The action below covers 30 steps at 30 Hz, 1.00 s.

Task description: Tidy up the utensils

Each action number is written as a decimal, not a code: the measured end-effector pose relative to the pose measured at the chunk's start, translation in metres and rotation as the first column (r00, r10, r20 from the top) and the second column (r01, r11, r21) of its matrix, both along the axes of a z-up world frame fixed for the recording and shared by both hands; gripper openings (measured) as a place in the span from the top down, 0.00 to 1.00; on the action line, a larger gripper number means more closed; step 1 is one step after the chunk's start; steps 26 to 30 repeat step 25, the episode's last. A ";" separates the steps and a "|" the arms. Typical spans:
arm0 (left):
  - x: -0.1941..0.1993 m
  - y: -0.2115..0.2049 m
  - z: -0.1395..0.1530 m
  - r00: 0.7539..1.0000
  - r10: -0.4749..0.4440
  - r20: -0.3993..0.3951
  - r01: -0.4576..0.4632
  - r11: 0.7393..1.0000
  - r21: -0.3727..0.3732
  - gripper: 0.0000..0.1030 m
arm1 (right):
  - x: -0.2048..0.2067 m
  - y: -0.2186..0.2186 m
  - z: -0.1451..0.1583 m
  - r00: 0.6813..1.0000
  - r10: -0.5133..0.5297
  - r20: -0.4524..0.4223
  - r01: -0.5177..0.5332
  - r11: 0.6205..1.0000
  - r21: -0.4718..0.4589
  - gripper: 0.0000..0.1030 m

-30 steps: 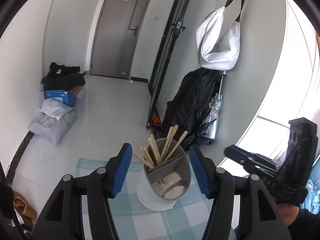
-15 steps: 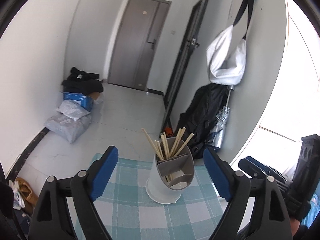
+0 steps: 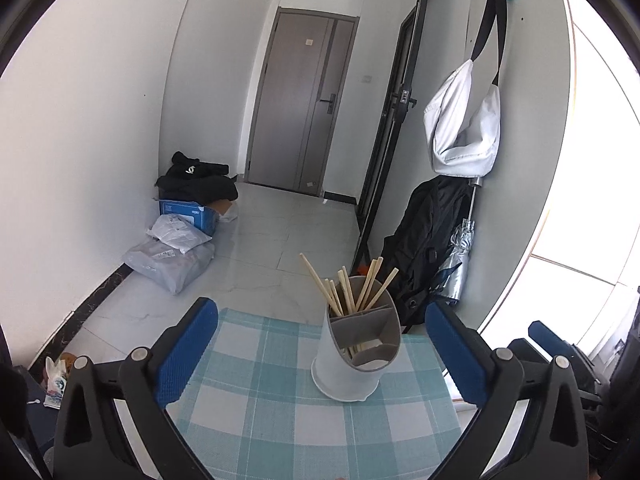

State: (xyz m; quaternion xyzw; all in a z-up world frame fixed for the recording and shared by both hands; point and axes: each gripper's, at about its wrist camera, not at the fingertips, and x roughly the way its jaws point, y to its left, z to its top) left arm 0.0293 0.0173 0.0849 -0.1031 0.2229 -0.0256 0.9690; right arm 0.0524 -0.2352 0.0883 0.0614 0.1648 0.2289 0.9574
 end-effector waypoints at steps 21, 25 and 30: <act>-0.006 -0.004 -0.009 1.000 0.021 -0.004 -0.020 0.999 0.032 0.01 | -0.005 -0.002 -0.009 1.000 -0.018 -0.001 0.018 1.000 -0.019 0.04; -0.003 -0.006 -0.014 1.000 0.013 0.004 -0.013 0.999 0.047 0.01 | 0.002 -0.002 -0.018 0.999 -0.028 -0.026 0.027 0.999 -0.029 0.03; -0.003 -0.006 -0.014 1.000 0.013 0.004 -0.013 0.999 0.047 0.01 | 0.002 -0.002 -0.018 0.999 -0.028 -0.026 0.027 0.999 -0.029 0.03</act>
